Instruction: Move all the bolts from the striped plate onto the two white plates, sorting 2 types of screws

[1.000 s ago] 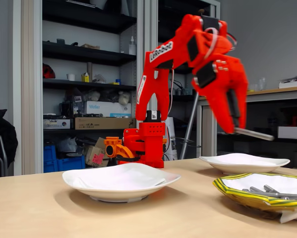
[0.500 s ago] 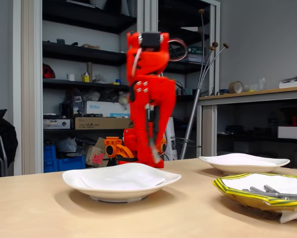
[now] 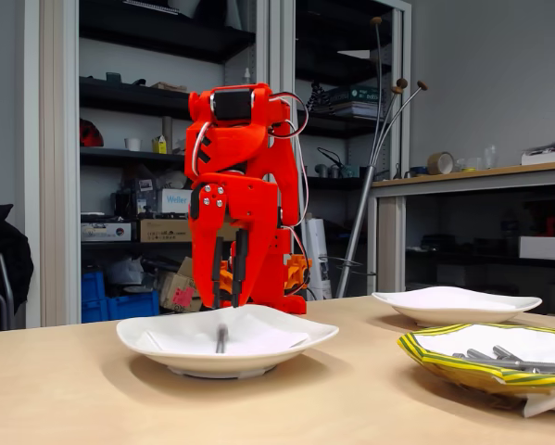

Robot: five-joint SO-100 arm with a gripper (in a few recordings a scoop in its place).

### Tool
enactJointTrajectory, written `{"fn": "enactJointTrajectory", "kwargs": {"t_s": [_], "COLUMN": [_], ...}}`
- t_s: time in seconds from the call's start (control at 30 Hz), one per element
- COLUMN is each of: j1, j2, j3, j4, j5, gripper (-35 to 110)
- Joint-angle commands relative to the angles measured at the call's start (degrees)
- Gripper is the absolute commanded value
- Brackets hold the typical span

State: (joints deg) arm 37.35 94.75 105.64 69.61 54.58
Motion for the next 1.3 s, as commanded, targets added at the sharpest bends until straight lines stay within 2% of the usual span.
{"fn": "enactJointTrajectory", "kwargs": {"t_s": [0.0,0.17,0.37,0.53,0.63,0.9,1.27], "j1": [-2.02,-9.32,-23.73,-31.11,-34.1,-37.27,-35.24], "j2": [3.16,5.01,-1.49,-9.23,-13.1,-20.3,-23.73], "j3": [-0.88,-2.99,-12.3,-13.97,-15.03,-16.61,-16.44], "j4": [1.14,-1.67,-8.26,-21.18,-24.61,-30.85,-32.43], "j5": [0.26,3.6,13.97,20.13,22.94,27.6,26.46], "gripper": [14,15,15,14,15,14,11]}}
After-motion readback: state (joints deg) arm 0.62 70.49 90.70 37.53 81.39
